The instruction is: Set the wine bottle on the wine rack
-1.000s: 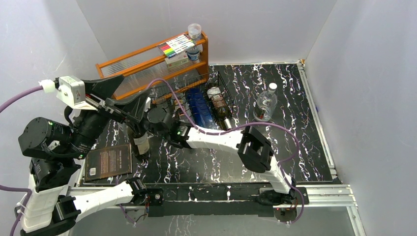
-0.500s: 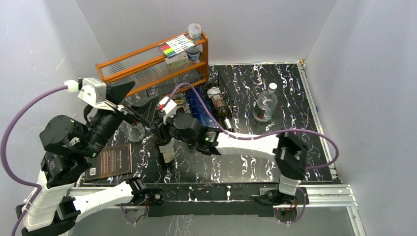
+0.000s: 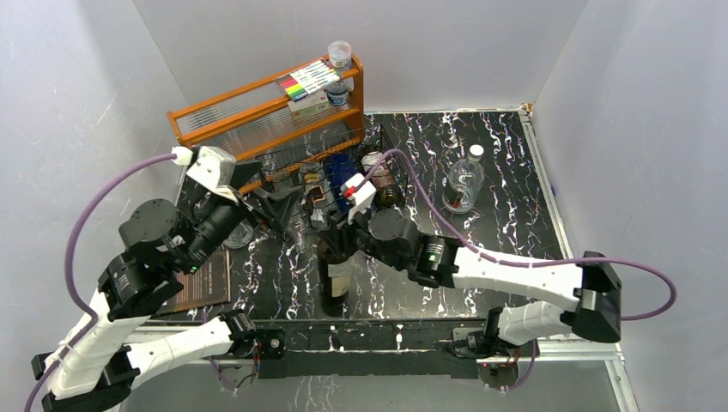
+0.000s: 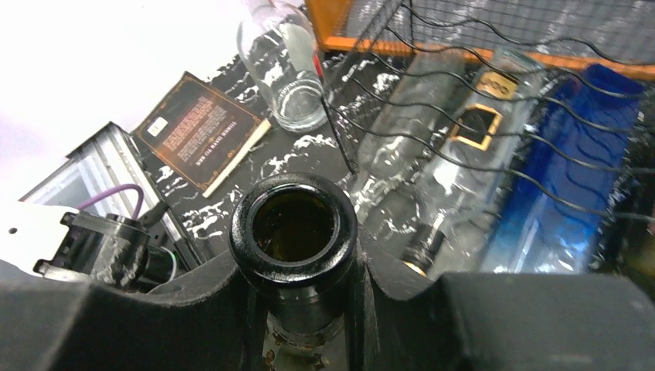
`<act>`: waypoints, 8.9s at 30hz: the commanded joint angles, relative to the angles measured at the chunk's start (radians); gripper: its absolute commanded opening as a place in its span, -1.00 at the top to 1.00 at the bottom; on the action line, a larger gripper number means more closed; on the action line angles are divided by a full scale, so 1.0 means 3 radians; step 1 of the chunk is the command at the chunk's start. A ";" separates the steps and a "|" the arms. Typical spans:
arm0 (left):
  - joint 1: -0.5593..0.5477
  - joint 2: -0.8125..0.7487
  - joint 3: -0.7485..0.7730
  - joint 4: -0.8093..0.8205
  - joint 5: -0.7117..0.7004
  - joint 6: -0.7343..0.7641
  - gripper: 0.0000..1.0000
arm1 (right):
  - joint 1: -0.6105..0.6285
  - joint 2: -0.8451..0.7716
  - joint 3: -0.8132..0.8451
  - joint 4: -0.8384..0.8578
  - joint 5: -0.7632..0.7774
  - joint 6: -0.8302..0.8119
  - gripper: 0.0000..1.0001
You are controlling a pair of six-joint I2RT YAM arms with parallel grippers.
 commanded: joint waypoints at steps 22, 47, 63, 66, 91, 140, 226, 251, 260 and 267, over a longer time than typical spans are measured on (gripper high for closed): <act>0.0007 -0.0689 -0.1974 0.0402 0.1167 -0.0562 -0.96 | -0.0003 -0.1103 -0.0026 -0.0682 0.0716 0.0547 1.00; 0.0010 -0.0003 -0.2962 0.2175 0.2351 -0.0955 -0.96 | -0.0005 -0.1231 -0.0038 -0.0215 0.0402 0.0746 1.00; 0.0008 -0.0063 -0.3263 0.2727 0.2350 -0.1095 -0.25 | -0.0004 -0.1353 -0.0177 0.0156 0.0372 0.0748 1.00; 0.0009 -0.0120 -0.3281 0.2712 0.2303 -0.1010 0.24 | -0.0006 -0.1385 -0.0198 0.0153 0.0364 0.0766 1.00; 0.0008 -0.0074 -0.2448 0.2002 0.0890 0.3146 1.00 | -0.0002 -0.1811 0.0287 -0.1708 0.0635 0.0680 -0.73; 0.0002 -0.0476 -0.3313 0.2729 0.1216 0.4170 1.00 | -0.0529 0.0062 0.1011 -0.3392 -0.1624 -0.0119 -0.35; 0.0003 -0.0222 -0.0112 -0.0187 -0.0759 -0.0685 -0.97 | -0.0450 0.1599 0.1625 -0.0545 -0.0379 0.1482 1.00; 0.0002 -0.0294 -0.0121 -0.0335 -0.0749 -0.0746 -0.96 | -0.0452 0.1907 0.1914 -0.0727 -0.0532 0.1568 -0.50; 0.0001 -0.0204 0.0090 -0.0522 -0.0718 -0.0873 -0.97 | -0.0467 0.1523 0.1717 -0.0907 -0.0183 0.1423 -0.75; 0.0001 0.0069 0.0513 -0.0650 -0.0517 -0.0859 -0.97 | -0.0521 0.0769 0.1263 -0.0936 0.0405 0.1186 -0.79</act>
